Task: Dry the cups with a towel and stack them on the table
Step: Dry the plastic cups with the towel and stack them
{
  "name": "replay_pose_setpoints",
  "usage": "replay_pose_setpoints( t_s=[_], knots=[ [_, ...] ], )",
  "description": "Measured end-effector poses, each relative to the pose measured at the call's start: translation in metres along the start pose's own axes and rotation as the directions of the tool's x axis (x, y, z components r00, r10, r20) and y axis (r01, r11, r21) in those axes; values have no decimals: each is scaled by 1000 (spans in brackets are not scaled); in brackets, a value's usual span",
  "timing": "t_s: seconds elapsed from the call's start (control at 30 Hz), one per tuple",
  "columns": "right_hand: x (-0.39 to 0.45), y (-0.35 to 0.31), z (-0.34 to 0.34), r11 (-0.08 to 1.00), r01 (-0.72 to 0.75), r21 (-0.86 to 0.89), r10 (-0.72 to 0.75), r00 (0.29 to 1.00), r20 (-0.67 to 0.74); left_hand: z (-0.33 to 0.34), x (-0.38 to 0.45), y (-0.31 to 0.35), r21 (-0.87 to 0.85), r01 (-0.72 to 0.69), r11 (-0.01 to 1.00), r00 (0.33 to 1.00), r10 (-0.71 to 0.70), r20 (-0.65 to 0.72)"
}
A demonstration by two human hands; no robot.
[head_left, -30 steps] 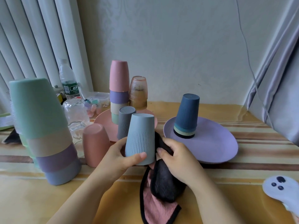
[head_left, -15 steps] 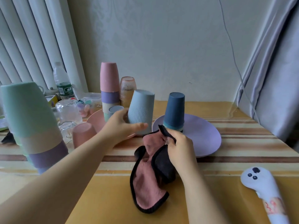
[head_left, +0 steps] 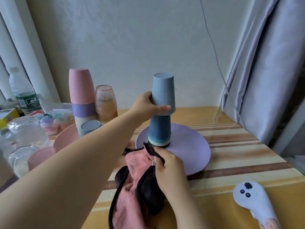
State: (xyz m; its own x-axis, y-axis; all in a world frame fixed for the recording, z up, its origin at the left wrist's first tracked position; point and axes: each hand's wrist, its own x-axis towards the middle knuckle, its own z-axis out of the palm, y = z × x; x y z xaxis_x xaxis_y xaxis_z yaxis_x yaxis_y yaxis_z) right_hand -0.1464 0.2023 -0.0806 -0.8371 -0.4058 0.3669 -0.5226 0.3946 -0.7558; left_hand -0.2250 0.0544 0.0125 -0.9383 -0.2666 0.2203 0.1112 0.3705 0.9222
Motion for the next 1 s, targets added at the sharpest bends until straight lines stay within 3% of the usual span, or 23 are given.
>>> replay_pose_setpoints(
  t_s=[0.2, 0.53, 0.63, 0.7, 0.77, 0.87, 1.0],
  knots=[
    [1, 4, -1, 998, -45, 53, 45, 999, -5, 6, -11, -33, 174, 114, 978, 992, -122, 36],
    [2, 4, -1, 996, -68, 52, 69, 998, -11, 13, -26, -49, 214, 139, 967, 990, -140, -14],
    [1, 5, -1, 993, -103, 59, 104, 994, -14, -1, -58, -44, 218, 74, 973, 974, -24, -226],
    [0, 4, -2, 992, -111, 55, 113, 993, -18, -13, -90, -46, 322, -21, 946, 907, 154, -393],
    [0, 2, -1, 994, -101, 48, 102, 995, -18, -25, -124, -55, 391, -21, 920, 817, 241, -523],
    [-1, -5, 4, 997, -66, 36, 67, 997, -26, -41, -159, -72, 369, 178, 912, 720, 135, -681],
    [-5, -15, 11, 1000, 6, 22, -6, 1000, -26, -54, -171, -75, 336, 305, 891, 735, 4, -678]
  ],
)
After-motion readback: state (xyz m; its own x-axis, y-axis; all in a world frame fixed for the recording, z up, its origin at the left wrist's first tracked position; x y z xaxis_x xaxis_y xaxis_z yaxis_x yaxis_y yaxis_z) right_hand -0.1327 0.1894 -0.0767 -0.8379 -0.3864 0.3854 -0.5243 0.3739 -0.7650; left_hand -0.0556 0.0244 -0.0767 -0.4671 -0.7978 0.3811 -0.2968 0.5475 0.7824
